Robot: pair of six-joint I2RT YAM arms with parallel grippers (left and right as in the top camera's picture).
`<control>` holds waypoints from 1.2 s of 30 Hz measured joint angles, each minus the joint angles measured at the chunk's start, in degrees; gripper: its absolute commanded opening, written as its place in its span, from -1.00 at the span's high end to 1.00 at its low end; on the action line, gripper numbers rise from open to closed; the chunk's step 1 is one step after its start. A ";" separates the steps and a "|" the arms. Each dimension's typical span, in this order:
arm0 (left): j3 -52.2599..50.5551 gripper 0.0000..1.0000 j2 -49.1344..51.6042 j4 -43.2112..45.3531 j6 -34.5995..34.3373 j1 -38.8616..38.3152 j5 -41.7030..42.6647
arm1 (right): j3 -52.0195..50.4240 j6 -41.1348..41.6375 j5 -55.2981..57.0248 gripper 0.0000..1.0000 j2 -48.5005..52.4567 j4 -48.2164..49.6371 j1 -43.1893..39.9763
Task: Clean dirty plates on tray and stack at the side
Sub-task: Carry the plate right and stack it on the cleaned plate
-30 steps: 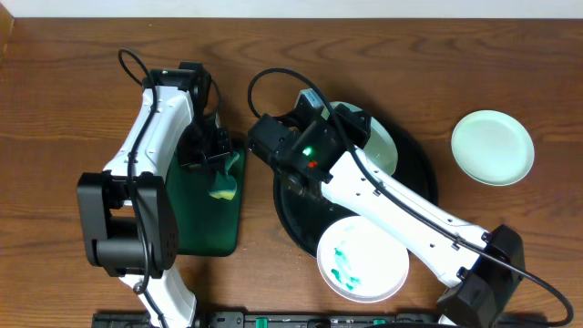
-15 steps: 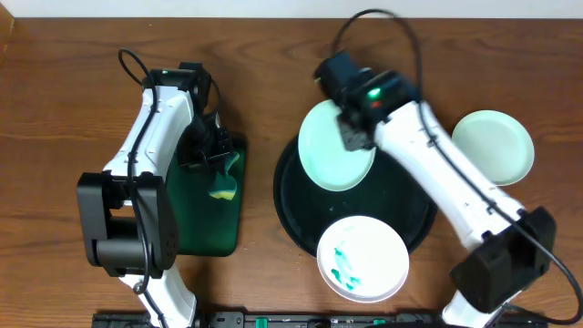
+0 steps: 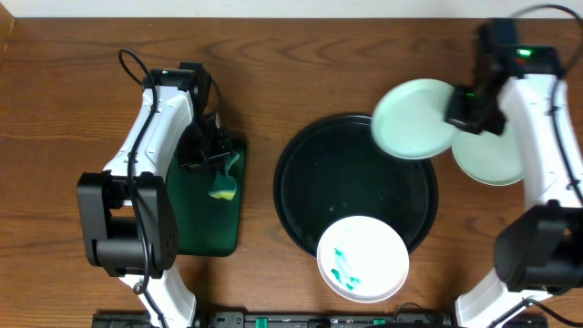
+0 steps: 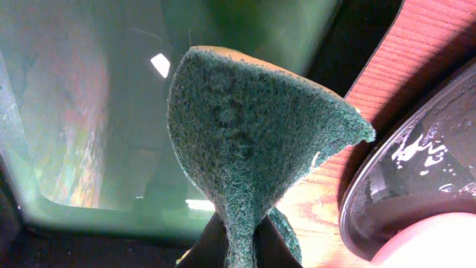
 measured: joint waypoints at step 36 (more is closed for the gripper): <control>0.00 0.86 0.00 0.46 0.83 0.00 0.00 | -21.40 -1.68 -9.29 0.98 4.02 22.21 -32.15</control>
